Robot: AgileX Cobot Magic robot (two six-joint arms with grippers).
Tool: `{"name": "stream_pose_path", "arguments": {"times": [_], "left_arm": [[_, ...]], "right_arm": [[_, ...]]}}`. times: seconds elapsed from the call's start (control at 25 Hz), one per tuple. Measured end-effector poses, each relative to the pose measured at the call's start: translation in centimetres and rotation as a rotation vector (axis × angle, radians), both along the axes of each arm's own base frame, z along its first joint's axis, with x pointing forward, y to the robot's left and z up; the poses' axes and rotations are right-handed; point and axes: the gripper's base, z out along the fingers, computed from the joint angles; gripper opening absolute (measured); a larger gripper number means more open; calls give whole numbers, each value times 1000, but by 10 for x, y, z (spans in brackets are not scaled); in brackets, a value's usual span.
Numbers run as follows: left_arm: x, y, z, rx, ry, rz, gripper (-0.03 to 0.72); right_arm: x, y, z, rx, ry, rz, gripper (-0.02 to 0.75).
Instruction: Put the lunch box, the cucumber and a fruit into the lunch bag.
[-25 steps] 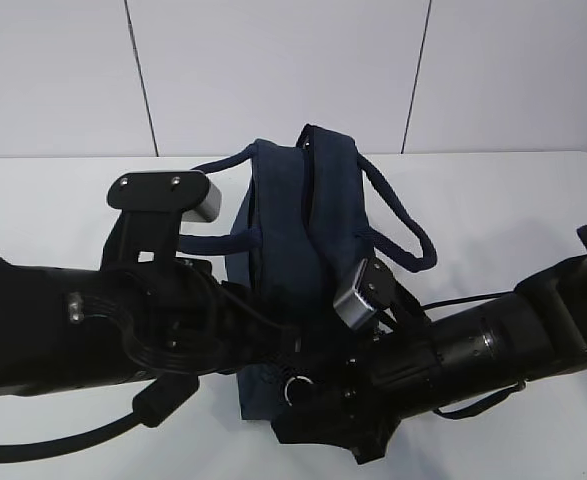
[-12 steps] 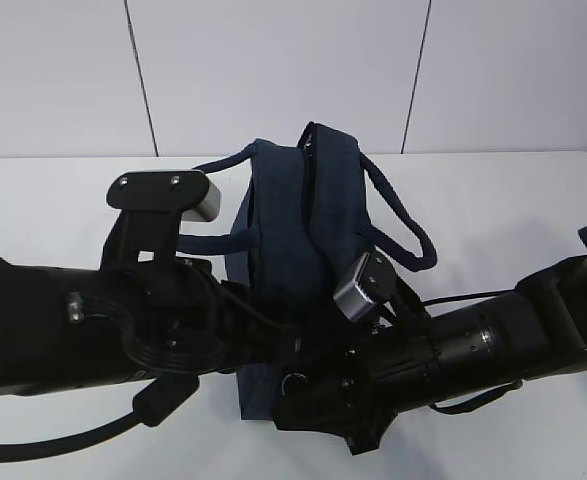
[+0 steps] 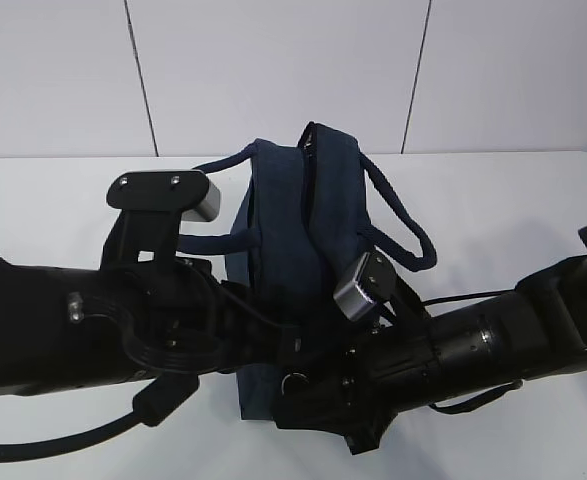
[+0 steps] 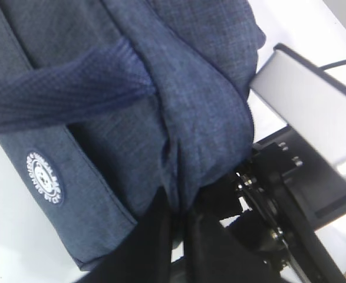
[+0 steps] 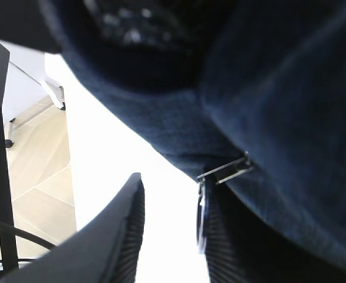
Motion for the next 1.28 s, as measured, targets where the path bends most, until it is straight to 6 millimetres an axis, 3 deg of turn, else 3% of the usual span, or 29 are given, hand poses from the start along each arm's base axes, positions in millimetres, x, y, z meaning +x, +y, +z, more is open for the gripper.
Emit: {"name": "stream_pose_path", "arguments": {"times": [1.28], "left_arm": [[-2, 0, -1, 3, 20, -13, 3]], "right_arm": [[-2, 2, 4, 48, 6, 20, 239]]}}
